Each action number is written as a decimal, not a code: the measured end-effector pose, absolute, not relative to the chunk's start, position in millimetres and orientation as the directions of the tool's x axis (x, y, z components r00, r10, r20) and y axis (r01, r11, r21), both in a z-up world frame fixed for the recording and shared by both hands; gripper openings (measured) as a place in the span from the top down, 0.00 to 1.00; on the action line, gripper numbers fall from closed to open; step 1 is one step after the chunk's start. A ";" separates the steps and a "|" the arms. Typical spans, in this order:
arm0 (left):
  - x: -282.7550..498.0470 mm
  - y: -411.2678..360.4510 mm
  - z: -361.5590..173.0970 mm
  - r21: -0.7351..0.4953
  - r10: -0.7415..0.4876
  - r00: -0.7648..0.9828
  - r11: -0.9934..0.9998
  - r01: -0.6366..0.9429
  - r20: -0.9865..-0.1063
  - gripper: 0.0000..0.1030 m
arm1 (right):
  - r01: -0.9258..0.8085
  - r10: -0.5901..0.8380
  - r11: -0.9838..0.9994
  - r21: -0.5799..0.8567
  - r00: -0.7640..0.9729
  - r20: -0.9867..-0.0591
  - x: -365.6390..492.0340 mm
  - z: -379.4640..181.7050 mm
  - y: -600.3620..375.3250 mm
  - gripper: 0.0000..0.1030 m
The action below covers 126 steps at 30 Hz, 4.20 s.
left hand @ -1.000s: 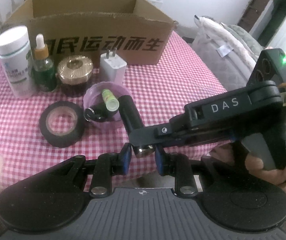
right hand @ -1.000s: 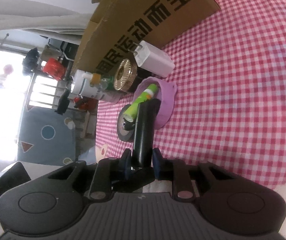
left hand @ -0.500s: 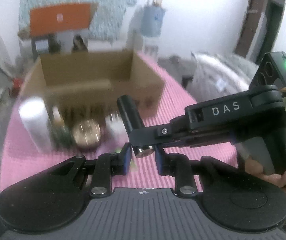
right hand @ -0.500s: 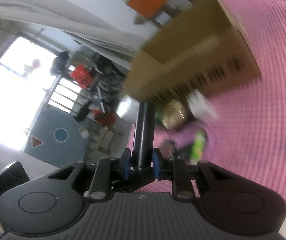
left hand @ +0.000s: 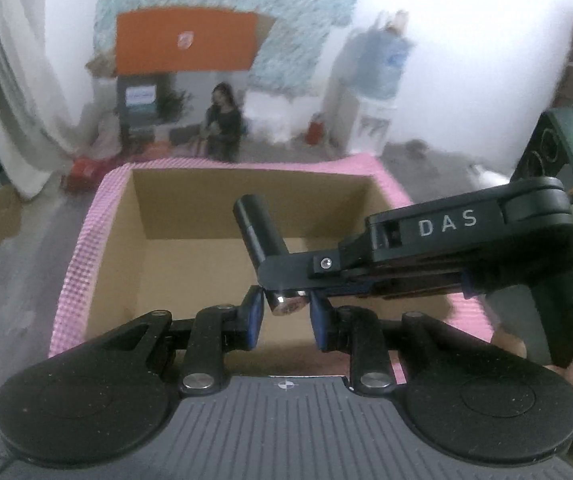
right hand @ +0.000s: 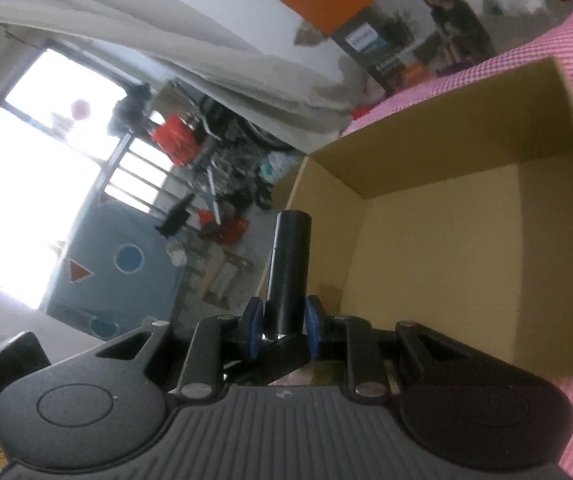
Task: Organize rigid objects
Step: 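Lift the black cylinder and carry it over the cardboard box, then lower the black cylinder into the box and open the right gripper, then return the right gripper and grasp the green battery in the pink cup, then carry the green battery over the cardboard box with the right gripper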
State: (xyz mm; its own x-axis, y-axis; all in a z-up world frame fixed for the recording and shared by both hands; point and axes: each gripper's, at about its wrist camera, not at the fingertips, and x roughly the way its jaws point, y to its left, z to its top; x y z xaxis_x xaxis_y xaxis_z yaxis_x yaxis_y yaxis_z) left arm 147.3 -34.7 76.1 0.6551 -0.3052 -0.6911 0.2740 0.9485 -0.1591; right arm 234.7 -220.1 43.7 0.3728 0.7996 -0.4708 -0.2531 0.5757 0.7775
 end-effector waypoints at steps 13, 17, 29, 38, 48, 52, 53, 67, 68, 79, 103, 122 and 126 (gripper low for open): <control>251.0 -1.8 40.3 -0.114 -0.142 0.557 0.990 0.086 -0.819 0.63 | 0.011 0.688 0.711 0.703 0.197 -0.699 382.2 -45.6 -153.5 0.77; 239.8 2.9 48.2 -0.118 -0.150 0.587 0.989 0.094 -0.795 0.59 | 0.037 0.681 0.719 0.694 0.161 -0.714 386.2 -64.5 -145.3 0.77; 206.3 16.2 74.1 -0.159 -0.190 0.662 0.981 0.107 -0.725 0.48 | -0.006 0.708 0.698 0.716 0.150 -0.690 369.9 -43.0 -154.8 0.76; 142.3 14.8 98.8 -0.224 -0.279 0.713 0.959 0.173 -0.643 0.41 | -0.137 0.752 0.643 0.754 0.298 -0.588 292.1 32.7 -219.9 0.75; 80.0 -13.3 52.4 -0.259 -0.414 0.571 0.906 0.335 -0.709 0.40 | -0.163 0.774 0.605 0.779 0.350 -0.528 163.6 14.6 -269.8 0.75; 71.1 -25.3 20.6 -0.269 -0.436 0.481 0.886 0.379 -0.761 0.41 | -0.092 0.772 0.599 0.795 0.327 -0.545 135.2 -22.3 -269.2 0.74; 71.4 -28.5 12.9 -0.272 -0.438 0.459 0.882 0.384 -0.773 0.43 | -0.072 0.774 0.595 0.800 0.320 -0.547 132.1 -31.3 -269.8 0.74; 85.4 -53.0 -23.8 -0.323 -0.471 0.342 0.854 0.407 -0.813 0.64 | 0.076 0.775 0.580 0.811 0.257 -0.578 123.5 -82.1 -274.2 0.74; 80.6 -52.9 -28.0 -0.321 -0.467 0.337 0.855 0.407 -0.817 0.66 | 0.079 0.775 0.580 0.811 0.253 -0.579 124.6 -83.5 -273.8 0.74; 96.5 -60.5 -41.5 -0.317 -0.442 0.294 0.865 0.388 -0.847 0.69 | 0.102 0.773 0.588 0.802 0.222 -0.595 137.1 -96.0 -267.4 0.75; 82.0 -48.0 27.7 -0.228 -0.439 0.503 0.875 0.427 -0.744 0.77 | -0.104 0.792 0.561 0.821 0.356 -0.496 131.7 -25.4 -248.1 0.77; 230.3 -9.1 53.4 -0.229 -0.334 0.552 0.940 0.251 -0.764 0.78 | -0.194 0.821 0.565 0.802 0.229 -0.523 327.4 7.7 -184.3 0.77; 260.9 -4.6 39.7 -0.200 -0.292 0.517 0.953 0.227 -0.804 0.78 | -0.154 0.802 0.594 0.789 0.190 -0.566 367.7 -13.6 -166.6 0.77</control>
